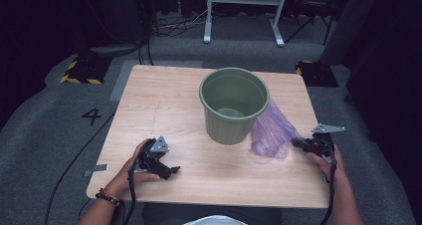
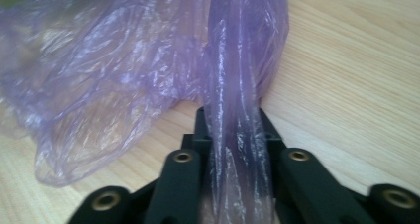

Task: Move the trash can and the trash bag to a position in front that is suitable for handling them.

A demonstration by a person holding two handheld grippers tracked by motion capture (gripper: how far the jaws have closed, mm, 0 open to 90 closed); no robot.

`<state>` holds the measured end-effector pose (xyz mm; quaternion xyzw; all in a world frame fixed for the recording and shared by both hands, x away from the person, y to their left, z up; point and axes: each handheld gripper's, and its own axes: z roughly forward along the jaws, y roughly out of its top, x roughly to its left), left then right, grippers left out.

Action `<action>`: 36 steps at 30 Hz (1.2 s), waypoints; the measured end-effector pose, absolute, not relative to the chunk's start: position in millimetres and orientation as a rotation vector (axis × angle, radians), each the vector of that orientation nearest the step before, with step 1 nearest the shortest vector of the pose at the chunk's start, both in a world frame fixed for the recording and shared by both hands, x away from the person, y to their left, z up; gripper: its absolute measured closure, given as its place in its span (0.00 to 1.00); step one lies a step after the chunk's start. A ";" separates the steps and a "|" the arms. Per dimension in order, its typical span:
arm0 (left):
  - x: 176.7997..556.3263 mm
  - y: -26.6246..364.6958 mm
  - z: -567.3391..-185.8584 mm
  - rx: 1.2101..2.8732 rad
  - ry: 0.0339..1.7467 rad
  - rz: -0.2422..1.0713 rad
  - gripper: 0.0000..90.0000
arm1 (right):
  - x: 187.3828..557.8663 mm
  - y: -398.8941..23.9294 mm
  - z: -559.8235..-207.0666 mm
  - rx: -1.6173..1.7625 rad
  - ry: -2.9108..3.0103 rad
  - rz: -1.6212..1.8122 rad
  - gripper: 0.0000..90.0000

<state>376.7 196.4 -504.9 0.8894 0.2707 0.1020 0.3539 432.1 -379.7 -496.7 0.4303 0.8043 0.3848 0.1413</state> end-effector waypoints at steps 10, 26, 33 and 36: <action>376.7 196.4 -504.9 2.299 0.700 0.264 0.00 | 420.3 -347.1 -494.2 1.083 2.457 1.096 0.97; 376.0 194.7 -504.9 2.295 0.719 0.273 0.00 | 385.7 -237.8 -491.7 0.702 2.674 1.097 0.99; 374.3 189.5 -504.8 2.293 0.722 0.278 0.00 | 374.6 -200.1 -493.9 0.590 2.696 1.137 0.97; 373.6 186.8 -504.8 2.294 0.719 0.277 0.00 | 370.9 -185.1 -494.1 0.543 2.713 1.145 0.92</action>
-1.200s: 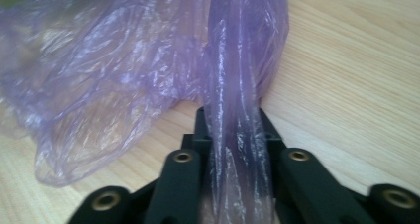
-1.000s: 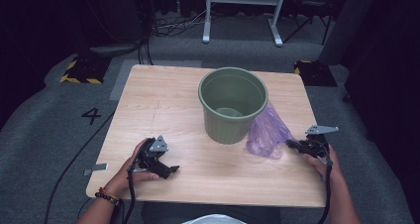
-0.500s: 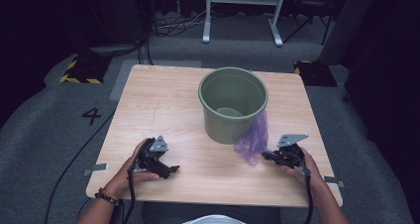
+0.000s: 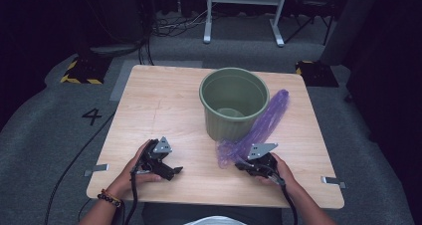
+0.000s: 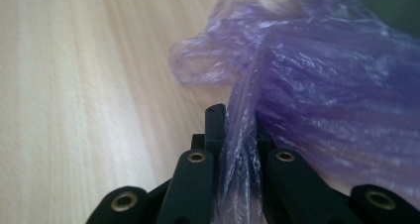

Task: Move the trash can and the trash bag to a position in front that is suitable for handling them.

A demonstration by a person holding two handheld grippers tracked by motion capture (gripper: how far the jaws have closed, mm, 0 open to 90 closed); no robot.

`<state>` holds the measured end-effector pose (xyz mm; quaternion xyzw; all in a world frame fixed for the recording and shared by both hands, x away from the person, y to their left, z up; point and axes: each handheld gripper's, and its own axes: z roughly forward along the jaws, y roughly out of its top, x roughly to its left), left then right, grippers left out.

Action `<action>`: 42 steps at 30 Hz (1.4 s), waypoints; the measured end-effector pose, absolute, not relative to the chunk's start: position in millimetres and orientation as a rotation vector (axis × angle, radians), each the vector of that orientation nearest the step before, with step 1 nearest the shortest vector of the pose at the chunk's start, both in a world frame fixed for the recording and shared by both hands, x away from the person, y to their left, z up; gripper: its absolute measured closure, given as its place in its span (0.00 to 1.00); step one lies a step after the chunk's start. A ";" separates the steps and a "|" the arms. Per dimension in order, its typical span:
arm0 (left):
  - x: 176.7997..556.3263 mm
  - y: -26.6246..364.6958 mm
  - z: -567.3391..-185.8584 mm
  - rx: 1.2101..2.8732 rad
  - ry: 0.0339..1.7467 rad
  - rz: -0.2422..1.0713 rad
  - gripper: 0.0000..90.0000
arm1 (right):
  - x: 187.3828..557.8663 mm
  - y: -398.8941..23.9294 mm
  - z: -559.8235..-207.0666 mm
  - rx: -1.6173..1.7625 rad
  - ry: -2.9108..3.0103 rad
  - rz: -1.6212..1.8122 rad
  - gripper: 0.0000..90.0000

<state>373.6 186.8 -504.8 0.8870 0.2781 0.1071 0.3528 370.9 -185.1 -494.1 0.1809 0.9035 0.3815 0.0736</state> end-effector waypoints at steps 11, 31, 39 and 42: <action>372.1 180.2 -503.8 2.290 0.701 0.274 0.06 | 350.3 -170.6 -480.1 0.458 2.705 1.178 0.43; 372.7 180.8 -504.2 2.288 0.692 0.270 0.06 | 347.2 -253.8 -448.7 0.619 2.414 1.263 0.65; 373.1 177.7 -501.3 2.280 0.727 0.270 0.12 | 380.9 -239.3 -485.9 0.754 2.530 1.155 0.80; 374.6 177.0 -498.5 2.251 0.728 0.222 0.18 | 383.7 -228.8 -491.1 0.745 2.572 1.162 0.80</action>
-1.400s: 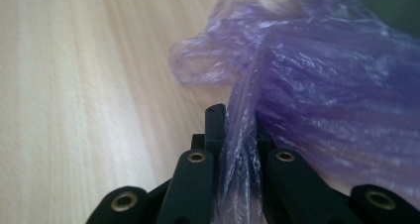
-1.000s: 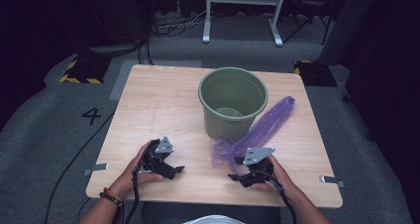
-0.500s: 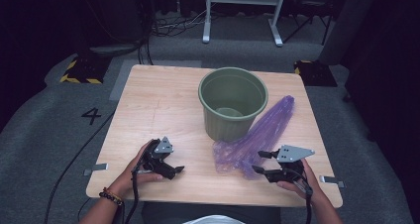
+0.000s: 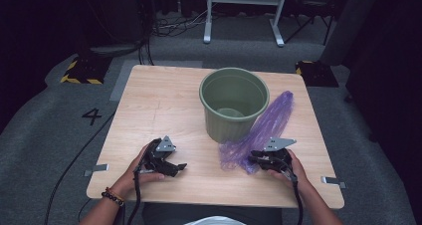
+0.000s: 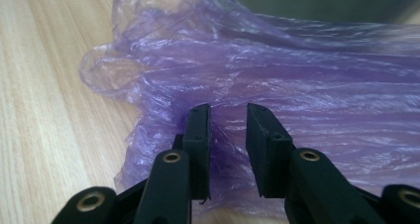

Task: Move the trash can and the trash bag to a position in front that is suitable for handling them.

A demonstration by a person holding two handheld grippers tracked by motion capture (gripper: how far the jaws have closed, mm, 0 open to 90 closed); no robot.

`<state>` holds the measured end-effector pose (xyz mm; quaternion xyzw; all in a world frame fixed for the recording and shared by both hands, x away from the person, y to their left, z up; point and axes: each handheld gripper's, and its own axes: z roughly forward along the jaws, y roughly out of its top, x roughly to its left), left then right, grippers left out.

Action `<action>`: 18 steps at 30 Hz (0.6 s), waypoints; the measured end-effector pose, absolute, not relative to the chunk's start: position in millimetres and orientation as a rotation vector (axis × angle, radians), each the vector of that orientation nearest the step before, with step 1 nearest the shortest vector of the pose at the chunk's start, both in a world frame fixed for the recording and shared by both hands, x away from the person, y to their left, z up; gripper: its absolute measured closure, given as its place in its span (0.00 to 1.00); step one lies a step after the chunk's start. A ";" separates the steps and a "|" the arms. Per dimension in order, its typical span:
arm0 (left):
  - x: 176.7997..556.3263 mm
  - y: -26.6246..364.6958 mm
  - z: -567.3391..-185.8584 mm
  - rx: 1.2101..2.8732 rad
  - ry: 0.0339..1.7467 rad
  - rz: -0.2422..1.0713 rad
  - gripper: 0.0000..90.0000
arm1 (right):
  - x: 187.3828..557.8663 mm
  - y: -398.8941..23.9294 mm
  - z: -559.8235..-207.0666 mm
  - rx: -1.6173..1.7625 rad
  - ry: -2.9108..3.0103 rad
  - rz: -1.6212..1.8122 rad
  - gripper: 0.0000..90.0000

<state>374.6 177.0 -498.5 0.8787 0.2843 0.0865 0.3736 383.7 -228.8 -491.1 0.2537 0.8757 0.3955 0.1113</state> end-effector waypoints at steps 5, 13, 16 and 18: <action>373.6 169.4 -490.7 2.207 0.695 0.194 0.18 | 383.6 -209.2 -495.9 0.715 2.602 1.140 0.75; 375.6 144.5 -477.4 2.168 0.603 0.204 0.18 | 380.2 -181.5 -497.7 0.667 2.620 1.158 0.72; 378.0 131.6 -475.6 2.158 0.553 0.187 0.18 | 378.1 -171.6 -498.5 0.640 2.631 1.174 0.71; 380.2 123.8 -477.5 2.169 0.541 0.187 0.18 | 376.8 -166.8 -498.8 0.630 2.633 1.179 0.70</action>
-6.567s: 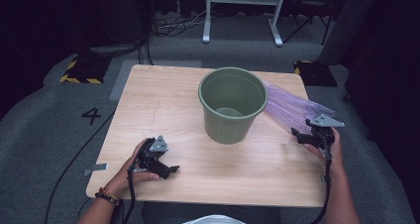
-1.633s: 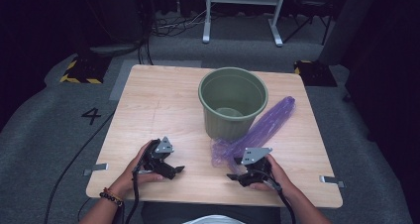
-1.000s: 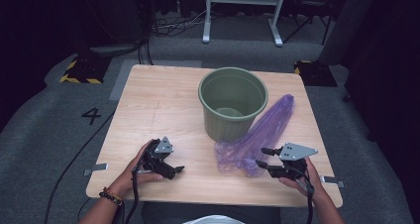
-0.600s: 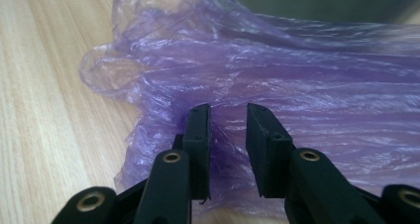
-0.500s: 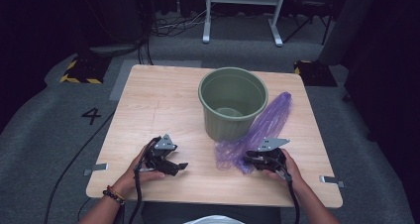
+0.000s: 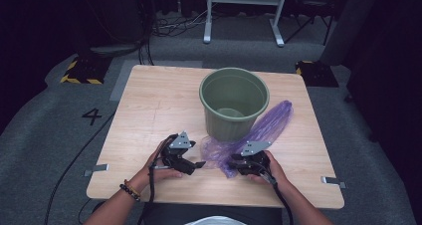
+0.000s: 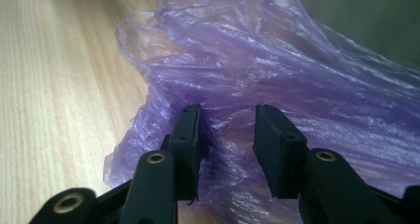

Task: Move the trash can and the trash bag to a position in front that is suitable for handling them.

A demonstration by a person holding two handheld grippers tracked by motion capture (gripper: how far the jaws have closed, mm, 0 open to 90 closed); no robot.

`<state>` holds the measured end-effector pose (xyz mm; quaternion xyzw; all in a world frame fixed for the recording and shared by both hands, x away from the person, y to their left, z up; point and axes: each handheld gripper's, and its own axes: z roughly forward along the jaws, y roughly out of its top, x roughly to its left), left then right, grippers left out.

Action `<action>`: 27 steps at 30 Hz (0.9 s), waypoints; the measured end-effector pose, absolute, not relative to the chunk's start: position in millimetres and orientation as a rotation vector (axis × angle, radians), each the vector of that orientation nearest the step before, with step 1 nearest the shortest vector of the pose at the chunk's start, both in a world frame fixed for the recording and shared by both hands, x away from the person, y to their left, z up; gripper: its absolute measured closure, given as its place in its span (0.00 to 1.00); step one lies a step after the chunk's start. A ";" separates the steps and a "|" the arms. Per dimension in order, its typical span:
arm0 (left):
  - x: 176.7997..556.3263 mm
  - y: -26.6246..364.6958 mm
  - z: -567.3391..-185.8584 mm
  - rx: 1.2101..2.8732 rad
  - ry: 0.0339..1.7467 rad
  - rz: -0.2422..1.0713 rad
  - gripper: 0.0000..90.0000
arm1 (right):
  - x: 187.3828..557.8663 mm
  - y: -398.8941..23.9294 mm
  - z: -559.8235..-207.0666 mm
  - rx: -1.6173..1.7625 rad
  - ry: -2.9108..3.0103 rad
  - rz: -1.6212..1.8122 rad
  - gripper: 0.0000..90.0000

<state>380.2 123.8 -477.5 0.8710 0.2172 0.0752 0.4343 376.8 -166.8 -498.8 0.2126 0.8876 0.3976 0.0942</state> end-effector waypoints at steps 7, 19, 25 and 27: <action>388.8 105.3 -484.5 2.207 0.513 0.187 0.29 | 372.7 -159.2 -499.9 0.571 2.653 1.202 0.69; 388.1 95.4 -493.7 2.348 0.432 0.228 0.90 | 372.1 -160.3 -502.1 0.577 2.633 1.217 0.43; 386.6 103.1 -492.9 2.363 0.409 0.220 0.97 | 369.8 -173.3 -493.1 0.592 2.572 1.233 0.33; 386.2 107.1 -492.9 2.360 0.413 0.211 0.98 | 369.5 -180.9 -488.1 0.601 2.537 1.239 0.32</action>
